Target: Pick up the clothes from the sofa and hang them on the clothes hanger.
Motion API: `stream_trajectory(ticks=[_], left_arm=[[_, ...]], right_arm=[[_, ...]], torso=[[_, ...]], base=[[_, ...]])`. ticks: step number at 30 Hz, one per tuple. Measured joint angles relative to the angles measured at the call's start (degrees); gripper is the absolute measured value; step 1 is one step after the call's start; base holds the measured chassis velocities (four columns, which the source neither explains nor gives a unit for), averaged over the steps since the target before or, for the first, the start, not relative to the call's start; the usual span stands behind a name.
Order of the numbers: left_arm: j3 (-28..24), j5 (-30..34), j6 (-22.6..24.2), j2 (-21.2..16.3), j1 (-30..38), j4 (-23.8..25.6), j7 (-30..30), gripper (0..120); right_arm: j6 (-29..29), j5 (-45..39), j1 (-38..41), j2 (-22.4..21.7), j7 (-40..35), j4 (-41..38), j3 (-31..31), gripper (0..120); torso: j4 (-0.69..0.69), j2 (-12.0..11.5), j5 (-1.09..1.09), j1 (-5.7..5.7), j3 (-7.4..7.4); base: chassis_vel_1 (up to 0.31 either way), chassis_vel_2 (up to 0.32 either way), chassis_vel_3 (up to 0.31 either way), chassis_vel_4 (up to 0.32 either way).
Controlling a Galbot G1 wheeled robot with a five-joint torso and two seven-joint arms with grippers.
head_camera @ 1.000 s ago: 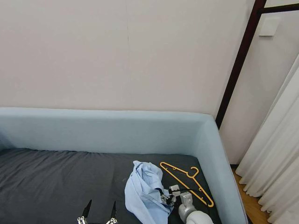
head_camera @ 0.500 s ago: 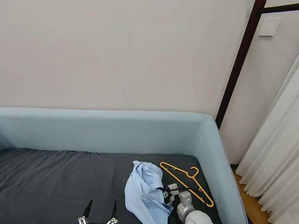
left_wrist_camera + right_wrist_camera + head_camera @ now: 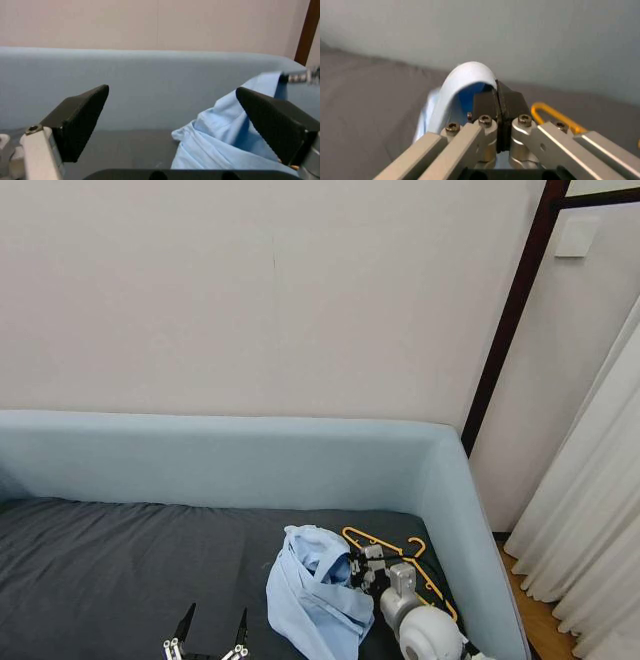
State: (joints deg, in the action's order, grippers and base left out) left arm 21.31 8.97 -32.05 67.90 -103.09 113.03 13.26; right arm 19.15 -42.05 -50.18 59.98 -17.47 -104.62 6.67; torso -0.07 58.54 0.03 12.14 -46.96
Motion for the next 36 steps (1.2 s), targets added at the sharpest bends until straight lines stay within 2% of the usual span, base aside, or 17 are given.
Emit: stream_trajectory(ticks=[4, 7, 10, 11, 14, 16, 17, 19, 23, 28, 30, 36], left_arm=[[0.99, 1.82, 0.52, -2.90, 0.18, 1.41, 0.04, 100], [1.05, 2.13, 0.76, -3.88, 0.41, 1.88, 0.04, 100], [0.76, 2.31, 1.37, -5.28, 1.50, 2.43, 0.04, 100], [0.76, 2.31, 1.37, -5.28, 1.50, 2.43, 0.04, 100], [0.50, 2.47, 1.68, -5.54, 2.22, 2.67, -0.03, 100], [0.50, 2.50, 1.69, -5.54, 2.29, 2.68, -0.01, 100], [0.49, 2.65, 1.82, -5.67, 2.61, 2.81, -0.03, 100], [0.58, 2.93, 1.95, -5.83, 2.88, 3.07, -0.03, 100], [0.77, 3.17, 2.07, -6.28, 3.06, 3.44, -0.02, 100], [1.06, 3.42, 2.14, -7.12, 3.13, 3.96, -0.02, 100], [1.19, 3.53, 2.17, -7.44, 3.19, 4.12, -0.02, 100], [1.29, 3.63, 2.18, -7.72, 3.35, 4.34, -0.03, 100]], right_arm=[[2.93, -7.16, 7.38, -3.18, -4.90, -6.51, -0.87, 0], [4.50, -10.47, 10.70, -4.80, -6.68, -8.32, -1.30, 0], [6.59, -17.79, 18.23, -8.18, -9.98, -10.87, -1.60, 0], [6.59, -17.79, 18.23, -8.18, -9.98, -10.87, -1.60, 0], [7.62, -24.63, 26.43, -10.02, -13.35, -12.30, -1.28, 0], [7.71, -25.18, 27.20, -10.13, -13.70, -12.42, -1.23, 0], [8.44, -28.78, 32.29, -10.62, -16.05, -13.18, -1.07, 0], [9.69, -33.35, 37.16, -11.10, -19.26, -13.76, -1.24, 0], [11.02, -38.85, 41.91, -12.13, -23.97, -13.79, -2.74, 0], [11.25, -46.15, 49.13, -16.03, -29.71, -14.34, -3.76, 0], [11.35, -51.07, 54.09, -18.03, -32.45, -15.22, -3.74, 0], [12.40, -59.52, 60.73, -20.28, -38.57, -17.80, -2.32, 0]], torso=[[0.01, 0.00, 0.01, 0.00, 0.00], [0.01, 0.00, 0.00, 0.00, 0.00], [-0.01, 0.00, -0.01, 0.00, 0.00], [-0.01, 0.00, -0.01, 0.00, 0.00], [0.01, 0.00, 0.00, 0.00, -0.01], [0.01, 0.00, 0.00, 0.00, 0.00], [0.02, 0.00, 0.00, 0.00, 0.00], [0.02, 0.00, 0.02, 0.00, 0.00], [0.02, 0.00, 0.00, 0.00, 0.00], [-0.01, 0.00, -0.02, 0.00, 0.00], [0.00, 0.00, 0.00, 0.00, 0.00], [0.01, 0.00, 0.00, -0.01, 0.01]], base=[[0.000, 0.000, 0.000, 0.000], [0.000, 0.000, 0.000, 0.000], [0.000, 0.000, 0.000, 0.000], [0.000, 0.000, 0.000, 0.000], [0.000, 0.000, 0.000, 0.000], [0.000, 0.000, 0.000, 0.000], [0.000, 0.000, 0.000, 0.000], [0.000, 0.000, 0.000, 0.000], [0.000, 0.000, 0.000, 0.000], [0.000, 0.000, 0.000, 0.000], [0.000, 0.000, 0.000, 0.000], [0.000, 0.000, 0.000, 0.000]])
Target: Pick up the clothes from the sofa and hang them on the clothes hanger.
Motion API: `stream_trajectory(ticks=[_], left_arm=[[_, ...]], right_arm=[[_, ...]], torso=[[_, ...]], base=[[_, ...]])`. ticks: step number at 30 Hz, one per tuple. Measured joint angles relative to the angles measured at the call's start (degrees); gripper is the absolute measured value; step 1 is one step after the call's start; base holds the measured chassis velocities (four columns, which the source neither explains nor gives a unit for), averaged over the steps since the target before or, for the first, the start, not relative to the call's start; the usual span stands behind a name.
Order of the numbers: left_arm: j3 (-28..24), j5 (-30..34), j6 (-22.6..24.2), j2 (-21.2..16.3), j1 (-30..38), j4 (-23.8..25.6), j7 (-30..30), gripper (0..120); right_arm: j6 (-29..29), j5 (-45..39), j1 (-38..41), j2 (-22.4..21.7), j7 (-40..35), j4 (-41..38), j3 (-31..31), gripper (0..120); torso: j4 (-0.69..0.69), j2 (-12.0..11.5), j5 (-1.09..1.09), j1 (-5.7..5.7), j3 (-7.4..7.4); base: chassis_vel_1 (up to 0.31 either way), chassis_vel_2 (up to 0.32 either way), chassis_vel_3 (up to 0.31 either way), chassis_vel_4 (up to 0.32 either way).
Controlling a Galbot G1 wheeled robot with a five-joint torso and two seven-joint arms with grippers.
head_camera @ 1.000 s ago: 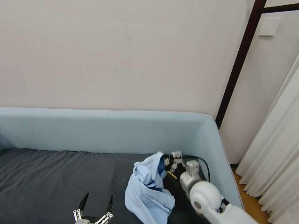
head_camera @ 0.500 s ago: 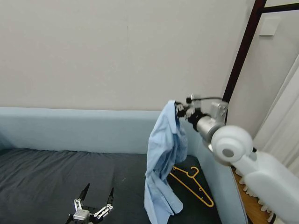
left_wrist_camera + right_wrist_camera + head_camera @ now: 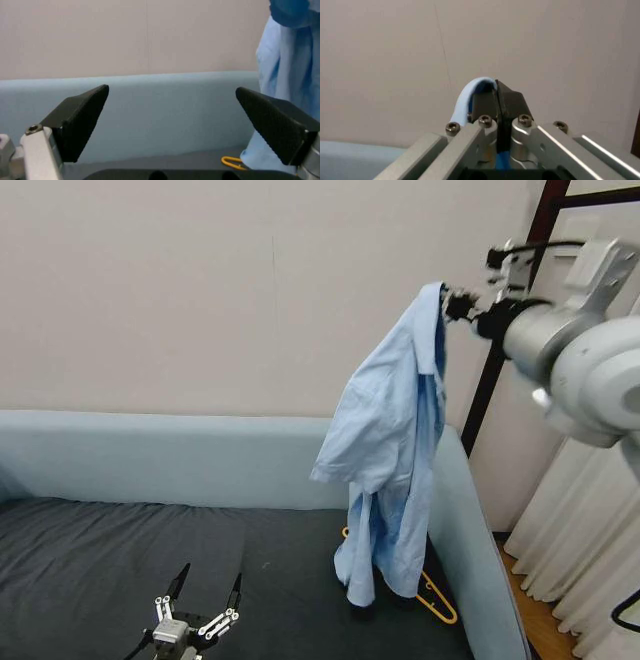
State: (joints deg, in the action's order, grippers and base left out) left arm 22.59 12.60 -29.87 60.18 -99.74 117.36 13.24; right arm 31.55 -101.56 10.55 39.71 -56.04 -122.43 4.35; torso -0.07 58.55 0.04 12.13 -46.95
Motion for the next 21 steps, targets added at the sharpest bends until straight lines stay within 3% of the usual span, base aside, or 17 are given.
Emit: stream_trajectory(ticks=[4, 10, 14, 15, 19, 21], left_arm=[[-0.14, 0.01, 0.00, 0.29, 0.14, 0.12, -0.04, 100], [-0.10, 0.00, -0.24, 1.02, -0.01, 0.20, -0.11, 100], [1.12, 0.05, -0.85, 1.76, -1.19, 0.50, -0.16, 100], [1.12, 0.05, -0.85, 1.76, -1.19, 0.50, -0.16, 100], [2.04, 0.08, -1.72, 2.84, -2.88, 0.43, -0.21, 100], [2.08, -0.08, -1.88, 3.21, -3.27, 0.32, -0.24, 100]], right_arm=[[0.47, -8.11, 3.20, -1.10, -6.94, -3.06, 1.19, 0], [0.44, -7.62, -0.69, 0.73, -8.31, -4.30, 4.01, 0], [-0.01, 0.23, -13.79, 7.74, -9.06, -1.84, 7.73, 0], [-0.01, 0.23, -13.79, 7.74, -9.06, -1.84, 7.73, 0], [1.07, 13.30, -27.73, 18.24, -7.62, 5.79, 11.72, 0], [1.53, 17.20, -30.80, 20.56, -6.09, 8.40, 12.72, 0]], torso=[[-0.01, 0.00, 0.00, 0.00, 0.00], [0.00, 0.00, 0.02, 0.00, 0.00], [0.02, -0.01, -0.02, 0.00, -0.01], [0.02, -0.01, -0.02, 0.00, -0.01], [0.01, 0.00, 0.00, 0.00, -0.01], [0.02, 0.00, 0.00, 0.00, -0.01]], base=[[0.000, 0.000, 0.000, 0.000], [0.000, 0.000, 0.000, 0.000], [0.000, 0.000, 0.000, 0.000], [0.000, 0.000, 0.000, 0.000], [0.000, 0.000, 0.000, 0.000], [0.000, 0.000, 0.000, 0.000]])
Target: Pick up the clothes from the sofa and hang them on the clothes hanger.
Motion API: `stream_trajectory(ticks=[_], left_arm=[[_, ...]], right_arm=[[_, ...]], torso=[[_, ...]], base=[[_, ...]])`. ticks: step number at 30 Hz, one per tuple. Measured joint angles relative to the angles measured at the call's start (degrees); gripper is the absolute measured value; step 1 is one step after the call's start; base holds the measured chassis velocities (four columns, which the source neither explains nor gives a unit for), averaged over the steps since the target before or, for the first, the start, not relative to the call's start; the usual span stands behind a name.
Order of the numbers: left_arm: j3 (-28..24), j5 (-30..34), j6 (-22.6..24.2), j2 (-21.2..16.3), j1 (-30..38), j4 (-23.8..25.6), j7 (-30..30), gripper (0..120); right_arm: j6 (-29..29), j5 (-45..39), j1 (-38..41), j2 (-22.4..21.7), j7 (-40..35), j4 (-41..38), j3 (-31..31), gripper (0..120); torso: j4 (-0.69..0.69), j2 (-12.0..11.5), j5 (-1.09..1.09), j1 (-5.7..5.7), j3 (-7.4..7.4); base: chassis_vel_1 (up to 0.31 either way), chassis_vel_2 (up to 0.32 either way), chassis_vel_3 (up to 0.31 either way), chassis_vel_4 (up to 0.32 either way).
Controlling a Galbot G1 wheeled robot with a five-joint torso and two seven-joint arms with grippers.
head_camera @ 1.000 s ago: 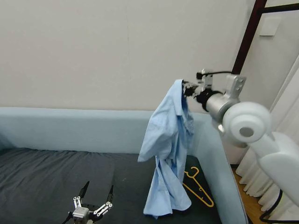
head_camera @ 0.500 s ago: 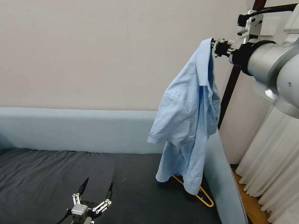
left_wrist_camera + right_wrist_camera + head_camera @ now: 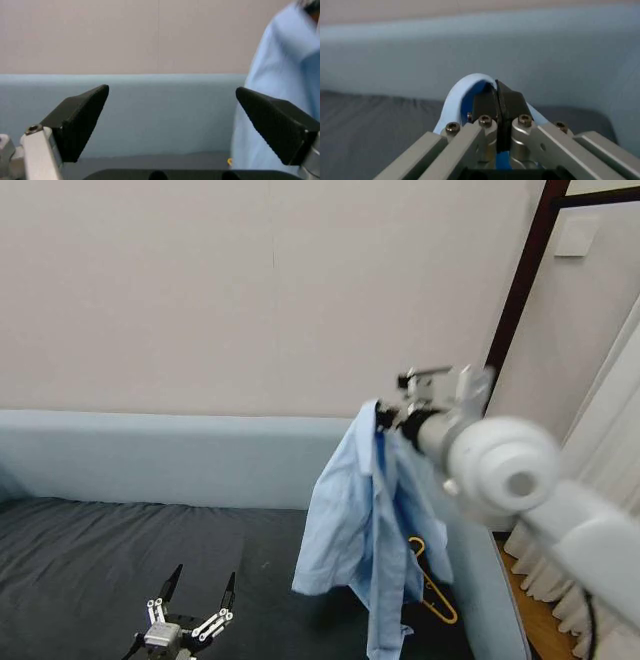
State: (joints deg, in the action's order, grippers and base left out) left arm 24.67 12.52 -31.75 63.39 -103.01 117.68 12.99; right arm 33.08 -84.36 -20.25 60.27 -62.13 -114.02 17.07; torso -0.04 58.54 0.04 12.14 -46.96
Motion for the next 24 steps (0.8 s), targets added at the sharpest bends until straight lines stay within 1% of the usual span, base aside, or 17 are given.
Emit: stream_trajectory(ticks=[1, 3, 4, 7, 9, 10, 14, 15, 18, 19, 20, 22, 23, 24], left_arm=[[-0.01, -0.32, -0.17, 0.51, -0.46, -0.17, -0.02, 100], [-0.08, -1.10, -0.49, 1.41, -1.07, -0.46, -0.10, 100], [-0.08, -1.10, -0.49, 1.41, -1.07, -0.46, -0.10, 100], [-0.20, -2.12, -0.98, 3.01, -1.72, -1.17, -0.12, 100], [-0.27, -2.80, -1.44, 3.92, -2.38, -1.65, -0.12, 100], [-0.27, -2.80, -1.44, 3.92, -2.38, -1.65, -0.12, 100], [-0.26, -3.72, -2.77, 4.69, -3.52, -2.73, -0.12, 100], [-0.26, -3.72, -2.77, 4.69, -3.52, -2.73, -0.12, 100], [-0.11, -3.78, -3.20, 4.85, -3.99, -3.07, -0.08, 100], [-0.08, -3.79, -3.31, 4.85, -4.06, -3.25, -0.05, 100], [-0.08, -3.79, -3.31, 4.85, -4.06, -3.25, -0.05, 100], [-0.08, -3.79, -3.38, 4.85, -4.08, -3.38, -0.02, 100], [-0.10, -3.79, -3.38, 4.81, -4.07, -3.40, 0.00, 100], [-0.10, -3.79, -3.38, 4.81, -4.07, -3.40, 0.00, 100]], right_arm=[[0.42, 5.95, -3.88, 2.91, 2.57, 4.03, 1.70, 0], [0.73, 13.54, -8.12, 6.94, 5.58, 10.15, 3.79, 0], [0.73, 13.54, -8.12, 6.94, 5.58, 10.15, 3.79, 0], [0.42, 22.39, -11.22, 12.98, 9.96, 19.00, 6.77, 0], [-0.67, 26.62, -11.58, 16.45, 14.02, 24.35, 8.46, 0], [-0.67, 26.62, -11.58, 16.45, 14.02, 24.35, 8.46, 0], [-3.35, 30.88, -10.06, 20.75, 22.04, 32.25, 10.77, 0], [-3.35, 30.88, -10.06, 20.75, 22.04, 32.25, 10.77, 0], [-6.02, 34.47, -8.56, 22.49, 27.37, 37.95, 10.85, 0], [-8.13, 36.83, -7.87, 23.00, 29.96, 40.93, 10.83, 0], [-8.13, 36.83, -7.87, 23.00, 29.96, 40.93, 10.83, 0], [-10.74, 39.74, -7.32, 23.65, 32.48, 44.45, 10.73, 0], [-12.18, 41.61, -7.45, 23.90, 33.66, 46.06, 10.29, 2], [-12.18, 41.61, -7.45, 23.90, 33.66, 46.06, 10.29, 2]], torso=[[-0.01, 0.00, -0.01, 0.00, -0.01], [-0.04, 0.00, 0.00, 0.00, 0.00], [-0.04, 0.00, 0.00, 0.00, 0.00], [-0.02, 0.00, 0.01, 0.00, 0.00], [-0.01, 0.00, 0.02, 0.00, 0.00], [-0.01, 0.00, 0.02, 0.00, 0.00], [-0.01, 0.00, 0.02, 0.00, 0.01], [-0.01, 0.00, 0.02, 0.00, 0.01], [-0.02, 0.00, 0.00, 0.00, 0.00], [-0.03, 0.00, 0.01, 0.00, 0.00], [-0.03, 0.00, 0.01, 0.00, 0.00], [-0.03, 0.00, 0.00, 0.00, 0.00], [-0.02, 0.00, -0.01, 0.00, 0.00], [-0.02, 0.00, -0.01, 0.00, 0.00]], base=[[0.000, 0.000, 0.000, 0.000], [0.000, 0.000, 0.000, 0.000], [0.000, 0.000, 0.000, 0.000], [0.000, 0.000, 0.000, 0.000], [0.000, 0.000, 0.000, 0.000], [0.000, 0.000, 0.000, 0.000], [0.000, 0.000, 0.000, 0.000], [0.000, 0.000, 0.000, 0.000], [0.000, 0.000, 0.000, 0.000], [0.000, 0.000, 0.000, 0.000], [0.000, 0.000, 0.000, 0.000], [0.000, 0.000, 0.000, 0.000], [0.000, 0.000, 0.000, 0.000], [0.000, 0.000, 0.000, 0.000]])
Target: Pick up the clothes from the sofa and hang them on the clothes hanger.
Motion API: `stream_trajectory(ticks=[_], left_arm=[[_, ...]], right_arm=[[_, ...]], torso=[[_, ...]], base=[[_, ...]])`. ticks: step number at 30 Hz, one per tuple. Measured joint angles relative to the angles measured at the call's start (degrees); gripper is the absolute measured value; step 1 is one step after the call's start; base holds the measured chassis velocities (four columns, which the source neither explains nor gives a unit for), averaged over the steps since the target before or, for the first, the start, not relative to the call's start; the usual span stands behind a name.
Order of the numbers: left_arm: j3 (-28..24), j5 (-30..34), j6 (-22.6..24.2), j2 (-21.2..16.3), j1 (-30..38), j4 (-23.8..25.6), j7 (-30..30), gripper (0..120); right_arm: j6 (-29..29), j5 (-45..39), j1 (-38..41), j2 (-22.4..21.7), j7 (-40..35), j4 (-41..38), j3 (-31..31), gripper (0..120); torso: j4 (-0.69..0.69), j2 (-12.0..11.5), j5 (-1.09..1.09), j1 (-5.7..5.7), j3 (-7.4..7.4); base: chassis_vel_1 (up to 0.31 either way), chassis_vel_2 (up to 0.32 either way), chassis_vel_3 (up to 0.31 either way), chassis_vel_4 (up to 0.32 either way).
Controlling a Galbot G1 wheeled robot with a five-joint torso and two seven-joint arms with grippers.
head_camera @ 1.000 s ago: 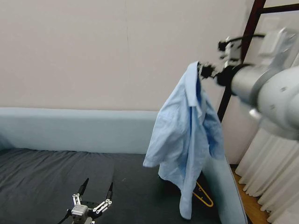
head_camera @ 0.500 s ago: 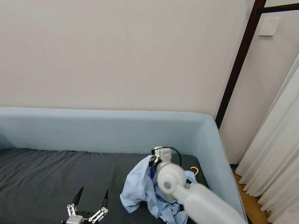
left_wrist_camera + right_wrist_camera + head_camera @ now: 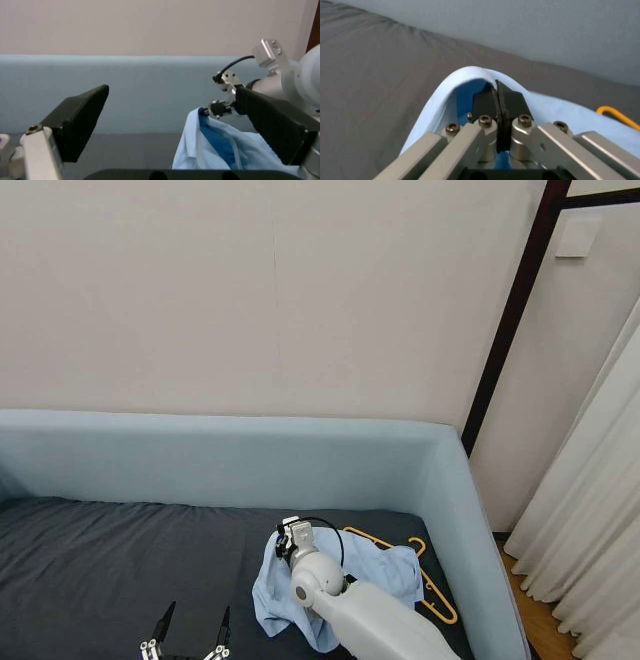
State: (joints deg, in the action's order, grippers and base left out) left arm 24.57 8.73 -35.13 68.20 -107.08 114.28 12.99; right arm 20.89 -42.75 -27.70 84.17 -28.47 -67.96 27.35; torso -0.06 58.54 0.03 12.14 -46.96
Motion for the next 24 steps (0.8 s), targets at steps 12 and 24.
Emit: stream_trajectory(ticks=[12, 24], left_arm=[[-1.31, 0.09, 0.50, -0.40, 1.51, -1.01, 0.08, 100], [-1.69, 0.26, 1.11, -1.25, 2.07, -1.91, 0.11, 100]], right_arm=[[-12.99, 14.16, -6.02, -9.39, 8.36, -9.45, 1.93, 45], [-9.57, 13.83, -12.83, -14.83, 6.41, -18.58, -5.67, 90]], torso=[[-0.02, 0.00, -0.01, 0.00, 0.00], [0.01, 0.00, -0.01, 0.00, 0.00]], base=[[0.000, 0.000, 0.000, 0.000], [0.000, 0.000, 0.000, 0.000]])
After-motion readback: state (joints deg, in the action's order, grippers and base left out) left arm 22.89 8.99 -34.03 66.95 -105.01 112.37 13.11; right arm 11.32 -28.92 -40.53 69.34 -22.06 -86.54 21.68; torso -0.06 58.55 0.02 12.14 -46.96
